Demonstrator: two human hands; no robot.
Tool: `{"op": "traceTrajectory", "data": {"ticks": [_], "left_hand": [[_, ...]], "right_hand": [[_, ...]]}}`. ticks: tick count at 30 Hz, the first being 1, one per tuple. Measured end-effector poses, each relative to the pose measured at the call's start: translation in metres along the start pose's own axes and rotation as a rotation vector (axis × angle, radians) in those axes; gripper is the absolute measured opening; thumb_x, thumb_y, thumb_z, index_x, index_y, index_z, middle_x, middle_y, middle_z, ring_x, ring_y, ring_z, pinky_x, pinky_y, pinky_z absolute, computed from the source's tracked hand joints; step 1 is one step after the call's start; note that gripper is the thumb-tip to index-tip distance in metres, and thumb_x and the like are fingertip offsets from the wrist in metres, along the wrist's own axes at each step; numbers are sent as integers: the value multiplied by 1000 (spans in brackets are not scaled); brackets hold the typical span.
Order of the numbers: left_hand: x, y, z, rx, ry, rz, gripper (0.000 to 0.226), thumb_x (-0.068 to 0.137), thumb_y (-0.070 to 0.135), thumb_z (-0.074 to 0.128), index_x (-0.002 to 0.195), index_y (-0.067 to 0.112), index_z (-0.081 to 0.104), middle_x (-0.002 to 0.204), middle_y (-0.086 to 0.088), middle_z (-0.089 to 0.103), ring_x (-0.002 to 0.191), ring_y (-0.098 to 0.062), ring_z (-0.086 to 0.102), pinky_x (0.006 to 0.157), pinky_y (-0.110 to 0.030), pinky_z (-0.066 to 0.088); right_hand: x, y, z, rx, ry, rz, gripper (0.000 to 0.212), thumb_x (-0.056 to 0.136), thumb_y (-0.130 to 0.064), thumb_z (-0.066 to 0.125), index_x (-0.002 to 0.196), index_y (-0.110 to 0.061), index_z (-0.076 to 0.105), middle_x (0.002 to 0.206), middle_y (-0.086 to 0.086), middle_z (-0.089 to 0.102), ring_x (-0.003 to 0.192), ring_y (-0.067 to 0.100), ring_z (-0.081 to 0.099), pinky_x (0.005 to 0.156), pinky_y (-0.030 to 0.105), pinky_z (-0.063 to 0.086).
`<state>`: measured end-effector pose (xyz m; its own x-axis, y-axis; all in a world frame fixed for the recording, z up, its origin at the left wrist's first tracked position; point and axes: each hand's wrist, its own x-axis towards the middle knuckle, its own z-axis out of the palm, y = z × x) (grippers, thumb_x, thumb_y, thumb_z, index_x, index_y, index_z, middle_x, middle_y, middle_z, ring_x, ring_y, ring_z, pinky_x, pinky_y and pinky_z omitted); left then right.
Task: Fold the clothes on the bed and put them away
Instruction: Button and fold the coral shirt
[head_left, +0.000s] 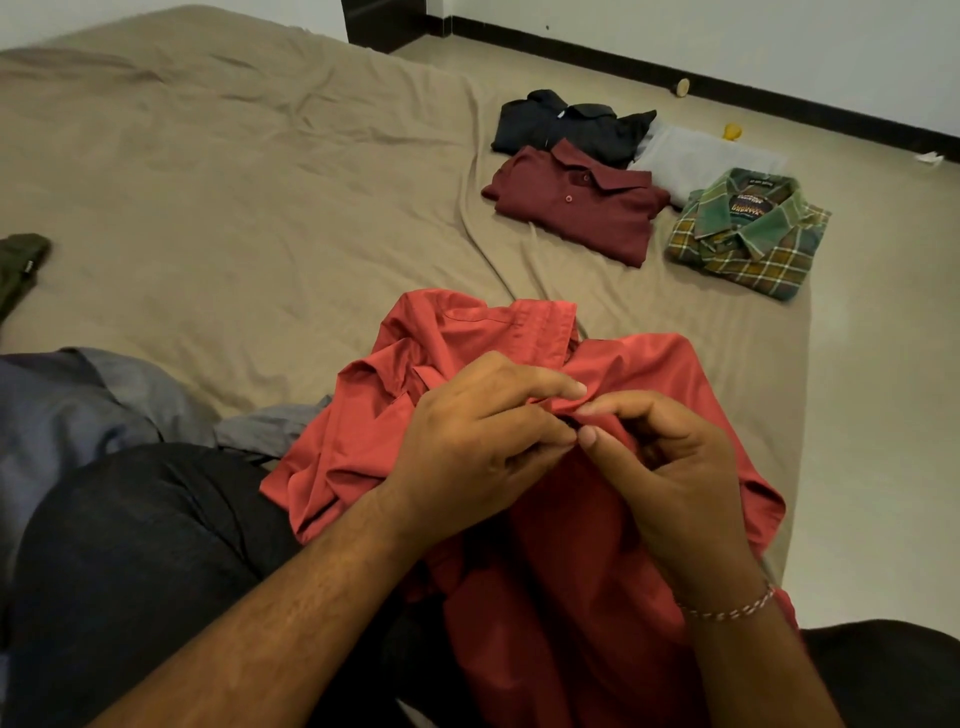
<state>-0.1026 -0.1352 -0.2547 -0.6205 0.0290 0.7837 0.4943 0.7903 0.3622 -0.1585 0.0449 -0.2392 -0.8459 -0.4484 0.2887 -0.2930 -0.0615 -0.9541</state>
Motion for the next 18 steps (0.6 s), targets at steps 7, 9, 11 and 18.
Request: {"op": "traceTrajectory", "data": {"ticks": [7,9,11,18], "left_hand": [[2,-4,-3,-121,-139,-115,19,84,13,88,97,6,77,97,0,74,89,-9,63,84,-26,48],[2,-4,-3,-104,-130,-169,34,81,18,90,109,5,76,96,2,74,89,-4,61,85,-21,47],[2,-5,-2,-102,-123,-160,28,81,20,90,103,7,79,94,1,76,87,-10,67,82,-25,51],[0,-5,0,-106,-55,-120,20,85,20,86,81,3,75,80,-5,72,73,-24,68,66,-43,51]], "right_hand": [[2,4,-9,-169,-78,-113,15,86,-5,75,97,-15,77,98,-12,78,95,10,74,87,22,55],[3,4,-11,-206,-98,-156,16,86,-6,74,99,-15,77,100,-12,77,98,11,74,89,25,55],[4,5,-12,-237,-107,-191,19,87,-4,73,100,-17,77,101,-11,77,98,12,74,90,28,56],[1,8,-13,-194,-65,-184,16,86,-5,75,98,-15,74,99,-10,77,97,14,75,89,27,58]]}}
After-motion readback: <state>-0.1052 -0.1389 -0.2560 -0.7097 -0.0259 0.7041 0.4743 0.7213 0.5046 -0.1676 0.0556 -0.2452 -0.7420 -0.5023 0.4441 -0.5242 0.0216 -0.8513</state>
